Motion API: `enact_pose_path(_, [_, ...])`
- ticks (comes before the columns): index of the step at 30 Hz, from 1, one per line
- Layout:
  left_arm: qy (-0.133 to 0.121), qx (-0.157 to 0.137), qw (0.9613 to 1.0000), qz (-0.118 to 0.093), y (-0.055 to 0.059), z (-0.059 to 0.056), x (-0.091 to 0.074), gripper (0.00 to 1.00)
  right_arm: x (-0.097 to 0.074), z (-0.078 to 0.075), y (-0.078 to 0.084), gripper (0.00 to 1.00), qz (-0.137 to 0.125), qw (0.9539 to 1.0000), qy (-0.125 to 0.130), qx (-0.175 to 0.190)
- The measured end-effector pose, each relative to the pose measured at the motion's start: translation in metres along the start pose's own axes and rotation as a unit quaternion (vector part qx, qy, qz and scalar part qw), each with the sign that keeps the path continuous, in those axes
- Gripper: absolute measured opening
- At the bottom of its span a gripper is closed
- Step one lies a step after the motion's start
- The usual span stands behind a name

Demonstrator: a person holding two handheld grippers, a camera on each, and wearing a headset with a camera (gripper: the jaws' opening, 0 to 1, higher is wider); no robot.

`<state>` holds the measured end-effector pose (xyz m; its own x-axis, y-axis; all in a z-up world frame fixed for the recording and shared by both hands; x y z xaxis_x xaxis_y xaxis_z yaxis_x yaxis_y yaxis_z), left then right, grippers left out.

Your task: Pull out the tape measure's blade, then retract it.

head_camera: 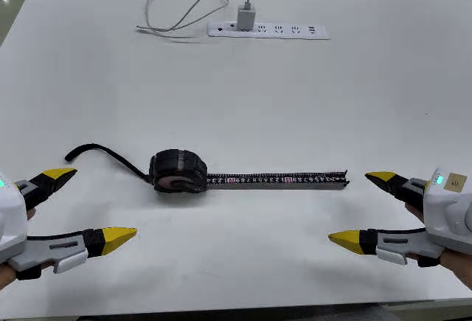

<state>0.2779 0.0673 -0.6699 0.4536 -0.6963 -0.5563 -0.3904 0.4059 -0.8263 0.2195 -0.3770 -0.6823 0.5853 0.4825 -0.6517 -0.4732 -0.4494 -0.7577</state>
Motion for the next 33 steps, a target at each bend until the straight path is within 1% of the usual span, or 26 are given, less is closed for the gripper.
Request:
enact_pose_path(1, [-0.001, -0.002, 1.0, -0.001, 0.002, -0.001, -0.001, 0.83, -0.002, 0.001, 0.001, 0.78, 0.0, 1.0, 0.002, 0.0])
enact_pose_path(3, [-0.01, 0.003, 0.9999, 0.0, 0.004, -0.002, -0.004, 0.84, -0.004, 0.002, 0.003, 0.8, -0.003, 1.0, 0.001, 0.002])
enact_pose_path(5, [-0.01, -0.008, 0.9999, -0.001, 0.007, -0.004, -0.006, 0.86, -0.007, 0.003, 0.004, 0.81, -0.008, 0.9999, 0.006, 0.001])
enact_pose_path(6, [-0.013, -0.006, 0.9999, -0.002, 0.009, -0.006, -0.008, 0.87, -0.009, 0.005, 0.005, 0.82, -0.011, 0.9999, 0.006, 0.005])
enact_pose_path(11, [-0.018, -0.018, 0.9997, -0.006, 0.015, -0.011, -0.016, 0.89, -0.016, 0.009, 0.011, 0.85, -0.011, 0.9998, 0.012, 0.011])
enact_pose_path(18, [-0.028, -0.023, 0.9993, -0.007, 0.022, -0.014, -0.026, 0.92, -0.024, 0.014, 0.019, 0.89, -0.008, 0.9996, 0.021, 0.018])
enact_pose_path(21, [-0.025, -0.029, 0.9992, -0.006, 0.025, -0.016, -0.028, 0.93, -0.026, 0.017, 0.022, 0.91, -0.009, 0.9995, 0.023, 0.022])
enact_pose_path(23, [-0.024, -0.028, 0.9993, -0.003, 0.027, -0.018, -0.029, 0.93, -0.026, 0.02, 0.024, 0.92, -0.008, 0.9994, 0.023, 0.023])
enact_pose_path(29, [-0.027, -0.043, 0.9987, -0.007, 0.032, -0.022, -0.034, 0.94, -0.03, 0.023, 0.028, 0.94, -0.008, 0.9991, 0.025, 0.032])
enact_pose_path(33, [-0.027, -0.046, 0.9985, -0.009, 0.034, -0.023, -0.034, 0.95, -0.031, 0.025, 0.028, 0.95, -0.012, 0.9988, 0.028, 0.039])
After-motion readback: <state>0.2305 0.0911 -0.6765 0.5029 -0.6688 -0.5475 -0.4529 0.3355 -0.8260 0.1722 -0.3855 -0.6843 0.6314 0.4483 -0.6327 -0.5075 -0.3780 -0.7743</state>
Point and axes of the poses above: the centre of the closed fingertips' face, and the gripper's own axes: x roughly forward along the fingers, z roughly to its left, y roughly out of its underside, the point moved 9 cm from there along -x, roughly backward along the fingers, and after that the axes turned 4 degrees about y, right-handed, at the moved point
